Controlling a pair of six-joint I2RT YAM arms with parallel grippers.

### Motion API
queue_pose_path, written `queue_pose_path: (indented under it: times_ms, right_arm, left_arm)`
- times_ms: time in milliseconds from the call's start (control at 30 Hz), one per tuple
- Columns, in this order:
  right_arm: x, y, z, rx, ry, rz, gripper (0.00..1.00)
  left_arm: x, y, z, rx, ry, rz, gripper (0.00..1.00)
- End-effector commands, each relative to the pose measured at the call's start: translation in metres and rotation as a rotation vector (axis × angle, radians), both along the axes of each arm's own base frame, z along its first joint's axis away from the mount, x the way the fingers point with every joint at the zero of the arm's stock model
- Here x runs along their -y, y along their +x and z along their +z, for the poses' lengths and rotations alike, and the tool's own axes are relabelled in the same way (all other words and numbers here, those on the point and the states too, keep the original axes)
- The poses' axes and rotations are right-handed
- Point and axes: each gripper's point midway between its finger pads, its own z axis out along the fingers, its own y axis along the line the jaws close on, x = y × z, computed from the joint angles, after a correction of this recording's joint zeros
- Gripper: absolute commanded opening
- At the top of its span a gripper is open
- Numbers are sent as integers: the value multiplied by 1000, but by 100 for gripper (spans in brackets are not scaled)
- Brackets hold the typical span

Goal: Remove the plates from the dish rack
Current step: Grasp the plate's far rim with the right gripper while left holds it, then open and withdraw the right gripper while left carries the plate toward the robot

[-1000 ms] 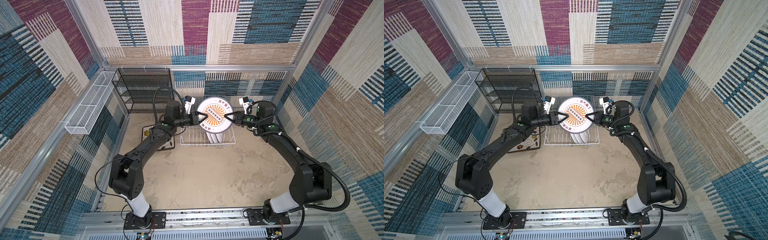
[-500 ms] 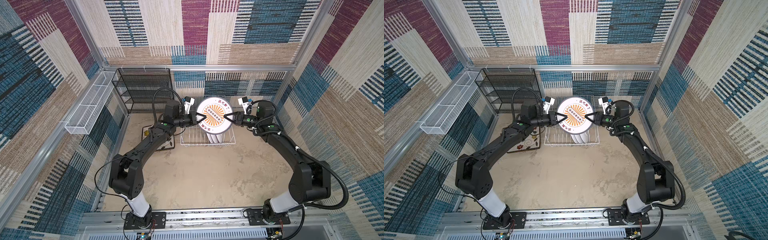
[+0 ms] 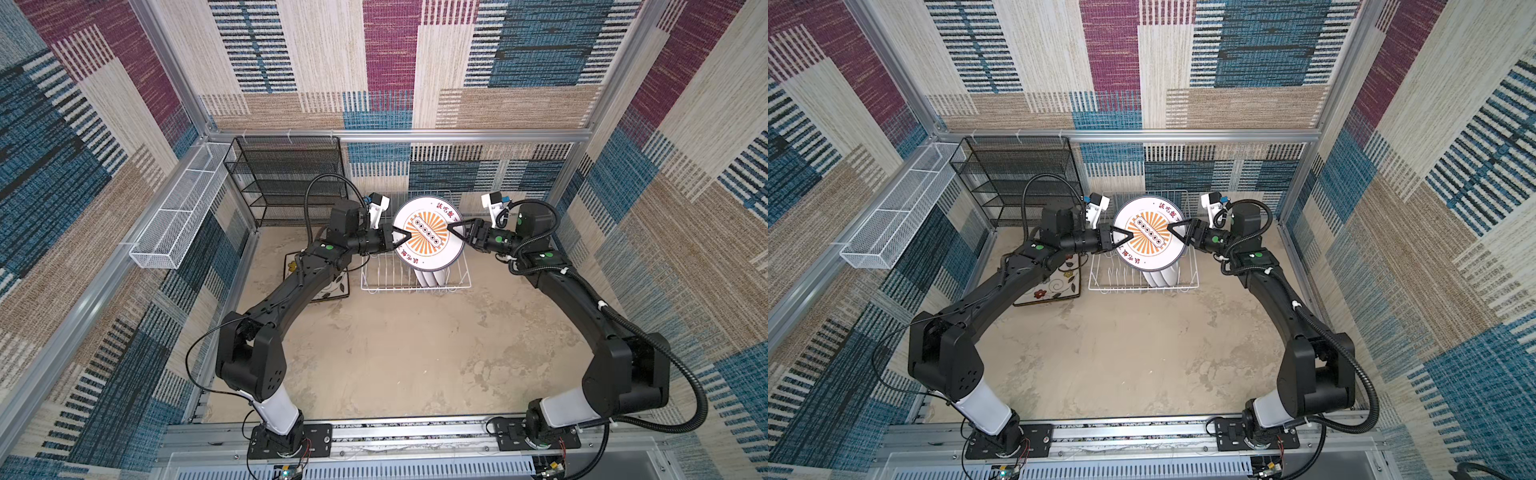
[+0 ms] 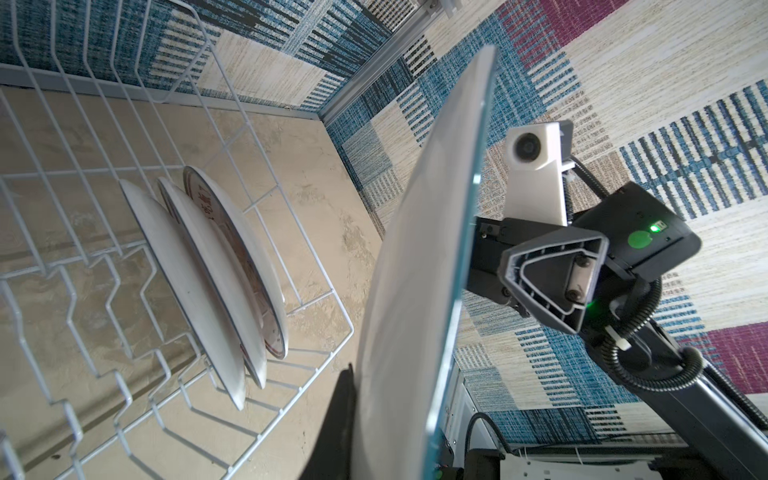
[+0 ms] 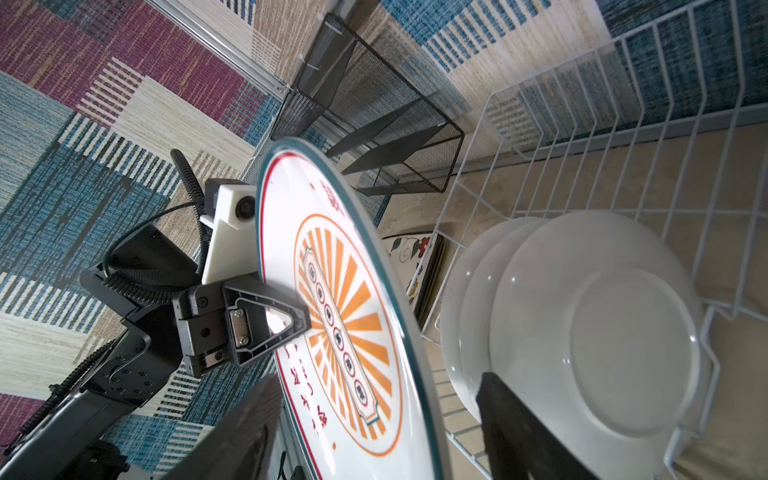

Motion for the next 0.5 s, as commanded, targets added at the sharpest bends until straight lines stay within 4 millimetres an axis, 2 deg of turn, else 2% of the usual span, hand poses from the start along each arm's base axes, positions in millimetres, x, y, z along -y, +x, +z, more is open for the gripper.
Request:
queue_pose_path:
  times_ms: [0, 100, 167, 333, 467]
  right_arm:
    - [11, 6, 10, 87, -49, -84, 86]
    - [14, 4, 18, 138, -74, -98, 90]
    - [16, 3, 21, 169, -93, -105, 100]
    - [23, -5, 29, 263, -156, -138, 99]
    - [28, -12, 33, 336, -220, -152, 99]
  left_arm:
    - [-6, -1, 11, 26, 3, 31, 0]
    - [-12, -9, 9, 1, 16, 44, 0]
    - [-18, -16, 8, -16, 44, 56, 0]
    - [-35, -42, 0, -86, 90, 89, 0]
    - [-48, -65, -14, -141, 103, 115, 0]
